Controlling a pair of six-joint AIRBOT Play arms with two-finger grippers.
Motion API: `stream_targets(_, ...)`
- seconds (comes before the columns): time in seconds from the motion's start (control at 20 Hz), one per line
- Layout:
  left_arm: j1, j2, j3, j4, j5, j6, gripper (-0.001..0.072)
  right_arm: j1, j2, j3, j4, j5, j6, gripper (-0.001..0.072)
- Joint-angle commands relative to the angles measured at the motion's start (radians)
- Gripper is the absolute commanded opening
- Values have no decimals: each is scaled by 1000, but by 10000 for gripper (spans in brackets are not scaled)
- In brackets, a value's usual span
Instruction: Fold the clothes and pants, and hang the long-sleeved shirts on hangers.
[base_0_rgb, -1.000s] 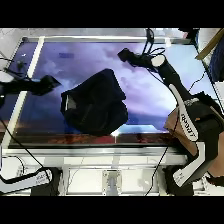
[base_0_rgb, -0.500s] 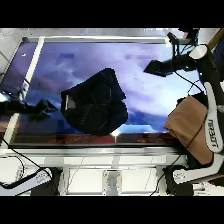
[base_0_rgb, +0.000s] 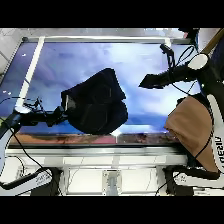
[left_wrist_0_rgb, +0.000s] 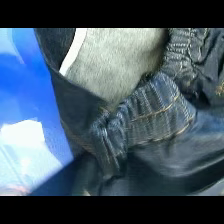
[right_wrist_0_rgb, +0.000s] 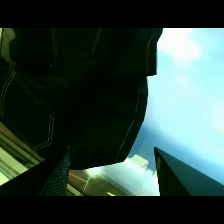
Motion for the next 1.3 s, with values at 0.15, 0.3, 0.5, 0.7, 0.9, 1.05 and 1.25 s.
stream_targets(0.15, -17, 61, -10, -12, 56, 1, 46, 4, 83, -31, -88, 78, 1, 548)
stream_targets(0.3, -17, 156, -10, 2, 27, 0, 46, -13, 220, -240, -74, 5, 16, 550)
stream_targets(0.5, -17, 251, -10, 0, 13, 0, 46, 22, 332, -720, 364, -333, -6, 638)
stream_targets(0.7, -17, 262, -11, -2, -16, 0, 46, 180, 243, -910, 555, -444, -86, 652)
stream_targets(0.9, -17, 262, -11, -2, -33, 0, 47, 330, 97, -904, 610, -570, -85, 651)
stream_targets(1.05, -17, 262, -11, -3, -33, 0, 46, 356, 0, -897, 756, -630, -172, 651)
stream_targets(1.25, -17, 262, -11, -3, -32, 0, 46, 356, -82, -809, 826, -670, -238, 649)
